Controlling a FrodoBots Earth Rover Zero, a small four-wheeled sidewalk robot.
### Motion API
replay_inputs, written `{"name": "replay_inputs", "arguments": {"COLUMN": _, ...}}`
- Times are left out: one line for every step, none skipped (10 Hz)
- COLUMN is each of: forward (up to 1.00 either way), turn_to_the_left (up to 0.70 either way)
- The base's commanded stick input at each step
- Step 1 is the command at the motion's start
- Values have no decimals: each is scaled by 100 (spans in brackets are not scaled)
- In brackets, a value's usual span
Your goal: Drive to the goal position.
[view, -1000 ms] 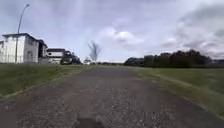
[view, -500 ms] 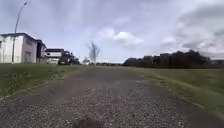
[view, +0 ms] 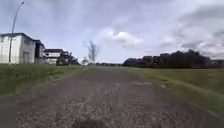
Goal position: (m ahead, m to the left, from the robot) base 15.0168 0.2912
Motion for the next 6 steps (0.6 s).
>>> {"name": "replay_inputs", "arguments": {"forward": 70, "turn_to_the_left": 0}}
{"name": "replay_inputs", "arguments": {"forward": 70, "turn_to_the_left": 0}}
{"name": "replay_inputs", "arguments": {"forward": 70, "turn_to_the_left": 6}}
{"name": "replay_inputs", "arguments": {"forward": 70, "turn_to_the_left": 25}}
{"name": "replay_inputs", "arguments": {"forward": 70, "turn_to_the_left": 33}}
{"name": "replay_inputs", "arguments": {"forward": 70, "turn_to_the_left": 35}}
